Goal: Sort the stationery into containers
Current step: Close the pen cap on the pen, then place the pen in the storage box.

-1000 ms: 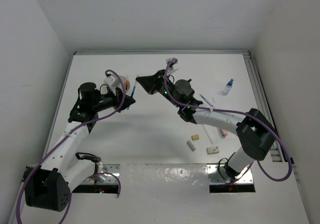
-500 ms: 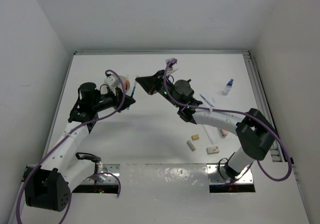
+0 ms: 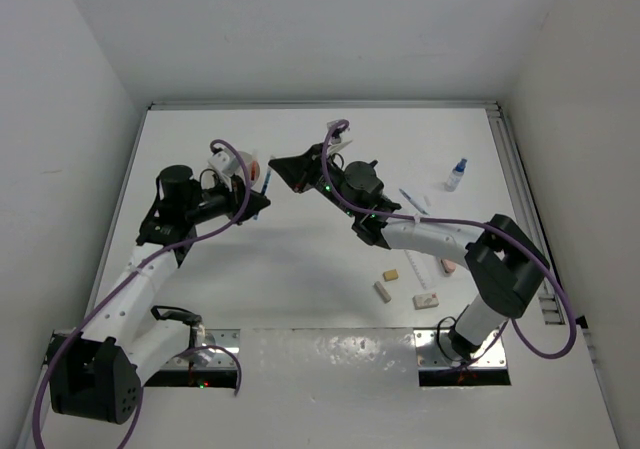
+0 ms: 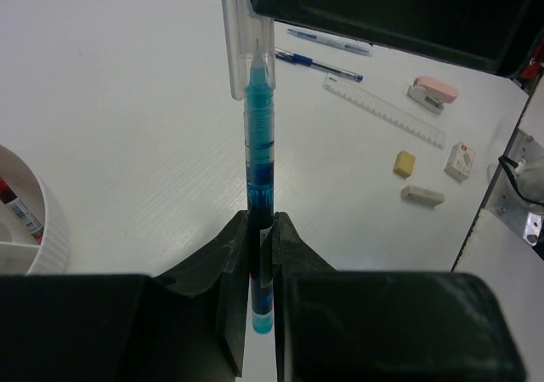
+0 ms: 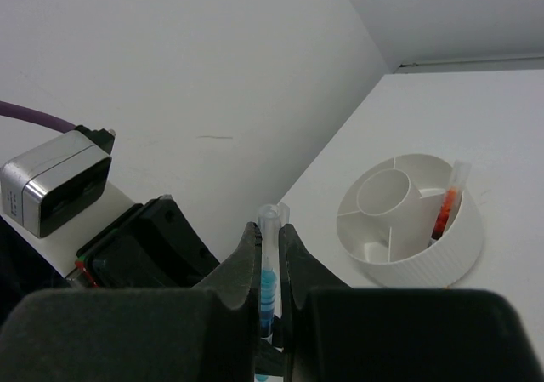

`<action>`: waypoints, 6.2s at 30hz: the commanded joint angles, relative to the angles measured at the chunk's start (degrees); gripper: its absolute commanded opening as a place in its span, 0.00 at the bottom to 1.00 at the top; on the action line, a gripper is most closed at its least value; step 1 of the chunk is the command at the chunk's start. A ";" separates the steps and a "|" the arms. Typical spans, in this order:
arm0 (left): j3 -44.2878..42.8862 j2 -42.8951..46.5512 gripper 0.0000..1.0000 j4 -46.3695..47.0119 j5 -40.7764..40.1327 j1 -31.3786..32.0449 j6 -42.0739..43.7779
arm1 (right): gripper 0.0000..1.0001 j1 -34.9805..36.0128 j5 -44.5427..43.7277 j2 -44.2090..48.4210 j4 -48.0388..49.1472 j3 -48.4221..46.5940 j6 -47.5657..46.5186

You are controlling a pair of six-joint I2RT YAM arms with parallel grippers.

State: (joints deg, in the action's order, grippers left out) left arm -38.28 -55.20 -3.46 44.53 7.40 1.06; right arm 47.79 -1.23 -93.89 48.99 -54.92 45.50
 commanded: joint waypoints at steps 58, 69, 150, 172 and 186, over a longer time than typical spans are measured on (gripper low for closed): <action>-1.27 -0.26 0.00 7.87 -4.54 -2.83 7.10 | 0.77 -2.00 7.38 8.63 -17.44 1.93 -20.97; 0.75 2.02 0.00 4.43 -3.75 -2.74 10.54 | 0.58 -2.00 10.64 1.17 -9.80 -8.44 -11.13; 0.14 1.32 0.00 9.79 -1.20 -2.92 2.02 | 0.41 2.75 9.41 -5.69 -9.36 -14.07 -16.94; 0.40 1.32 1.00 4.61 -12.60 -2.83 2.19 | 0.00 0.55 7.30 -12.97 -3.55 -17.67 -15.00; 3.65 11.69 1.00 -7.96 -42.94 -3.00 -7.29 | 0.00 -1.30 -1.22 -29.59 -2.50 -31.65 -17.28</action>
State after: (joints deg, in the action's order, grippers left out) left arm -35.16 -45.67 -9.98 10.50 4.78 -2.22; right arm 46.46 0.75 -121.51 43.53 -83.40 29.71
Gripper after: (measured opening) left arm 0.996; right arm 0.058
